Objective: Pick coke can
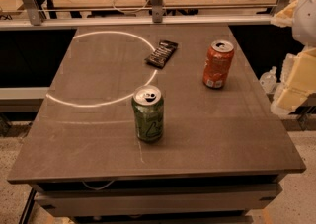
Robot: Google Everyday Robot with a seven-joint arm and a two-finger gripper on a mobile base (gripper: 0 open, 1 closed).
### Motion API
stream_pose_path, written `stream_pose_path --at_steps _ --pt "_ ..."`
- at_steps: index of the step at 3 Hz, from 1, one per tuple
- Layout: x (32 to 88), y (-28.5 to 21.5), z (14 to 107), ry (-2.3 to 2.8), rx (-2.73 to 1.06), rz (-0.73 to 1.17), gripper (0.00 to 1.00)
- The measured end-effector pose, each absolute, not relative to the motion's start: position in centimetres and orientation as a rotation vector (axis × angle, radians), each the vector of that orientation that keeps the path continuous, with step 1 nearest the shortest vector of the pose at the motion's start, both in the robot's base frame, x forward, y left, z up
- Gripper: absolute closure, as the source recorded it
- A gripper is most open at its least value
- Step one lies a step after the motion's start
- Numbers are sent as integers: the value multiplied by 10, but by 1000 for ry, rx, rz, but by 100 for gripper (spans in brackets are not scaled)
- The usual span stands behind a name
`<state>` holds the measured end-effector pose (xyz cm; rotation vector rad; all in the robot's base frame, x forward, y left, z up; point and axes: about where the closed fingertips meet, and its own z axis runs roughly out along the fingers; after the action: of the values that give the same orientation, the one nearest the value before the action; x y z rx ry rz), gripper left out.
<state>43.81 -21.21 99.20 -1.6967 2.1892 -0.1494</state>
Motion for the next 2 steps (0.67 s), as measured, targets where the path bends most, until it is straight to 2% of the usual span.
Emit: stream_pose_path --at_steps 2 --pt "441 -214 991 2193 -1654 -109 0"
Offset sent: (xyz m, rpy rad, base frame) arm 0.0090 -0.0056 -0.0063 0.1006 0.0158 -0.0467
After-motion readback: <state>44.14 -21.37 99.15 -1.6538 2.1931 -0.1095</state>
